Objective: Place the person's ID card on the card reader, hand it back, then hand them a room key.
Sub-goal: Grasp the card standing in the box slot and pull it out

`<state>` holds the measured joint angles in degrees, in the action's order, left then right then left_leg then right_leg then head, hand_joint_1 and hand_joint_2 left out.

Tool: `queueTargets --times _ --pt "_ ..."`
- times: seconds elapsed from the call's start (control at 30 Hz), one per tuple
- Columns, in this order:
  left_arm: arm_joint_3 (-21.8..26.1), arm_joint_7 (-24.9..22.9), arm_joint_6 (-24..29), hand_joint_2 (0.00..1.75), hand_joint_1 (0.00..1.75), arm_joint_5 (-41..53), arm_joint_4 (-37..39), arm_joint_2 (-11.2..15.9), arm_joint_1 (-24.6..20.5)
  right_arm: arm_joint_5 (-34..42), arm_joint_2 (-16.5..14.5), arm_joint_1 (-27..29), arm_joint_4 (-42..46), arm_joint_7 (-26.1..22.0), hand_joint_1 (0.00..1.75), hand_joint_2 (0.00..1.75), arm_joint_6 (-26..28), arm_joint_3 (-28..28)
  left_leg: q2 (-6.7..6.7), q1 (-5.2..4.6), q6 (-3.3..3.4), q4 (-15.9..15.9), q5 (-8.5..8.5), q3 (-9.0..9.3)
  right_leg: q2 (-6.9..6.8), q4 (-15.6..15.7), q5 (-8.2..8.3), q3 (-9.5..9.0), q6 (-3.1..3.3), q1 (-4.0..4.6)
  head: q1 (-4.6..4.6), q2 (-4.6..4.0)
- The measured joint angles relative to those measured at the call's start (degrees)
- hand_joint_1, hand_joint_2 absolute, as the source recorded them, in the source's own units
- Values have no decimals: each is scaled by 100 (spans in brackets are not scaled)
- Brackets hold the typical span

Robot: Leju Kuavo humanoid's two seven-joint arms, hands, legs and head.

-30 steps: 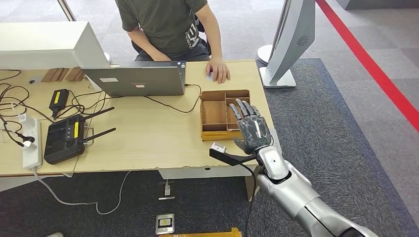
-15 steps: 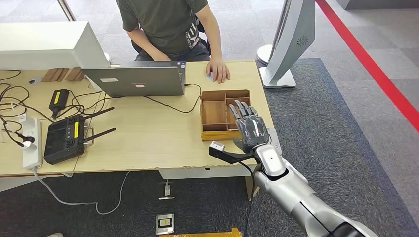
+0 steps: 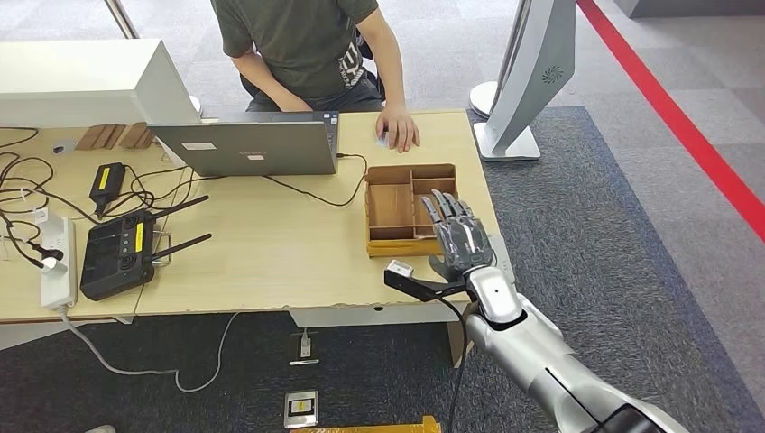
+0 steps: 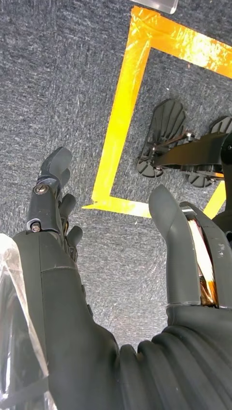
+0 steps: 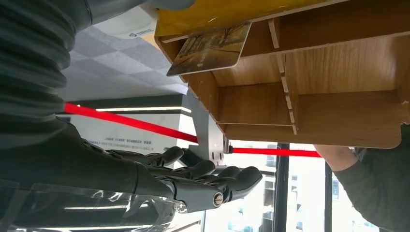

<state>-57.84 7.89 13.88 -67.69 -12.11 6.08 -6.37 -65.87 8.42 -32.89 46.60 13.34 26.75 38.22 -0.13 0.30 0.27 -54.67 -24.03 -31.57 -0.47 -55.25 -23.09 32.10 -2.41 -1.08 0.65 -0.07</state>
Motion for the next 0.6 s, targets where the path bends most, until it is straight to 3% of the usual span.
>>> queueTargets --times 0.6 --pt "0 -11 2 175 0 -20 0 0 0 42 -122 -29 -285 -87 0 175 -26 -36 0 0 0 0 0 0 0 0 0 0 0 0 0 0"
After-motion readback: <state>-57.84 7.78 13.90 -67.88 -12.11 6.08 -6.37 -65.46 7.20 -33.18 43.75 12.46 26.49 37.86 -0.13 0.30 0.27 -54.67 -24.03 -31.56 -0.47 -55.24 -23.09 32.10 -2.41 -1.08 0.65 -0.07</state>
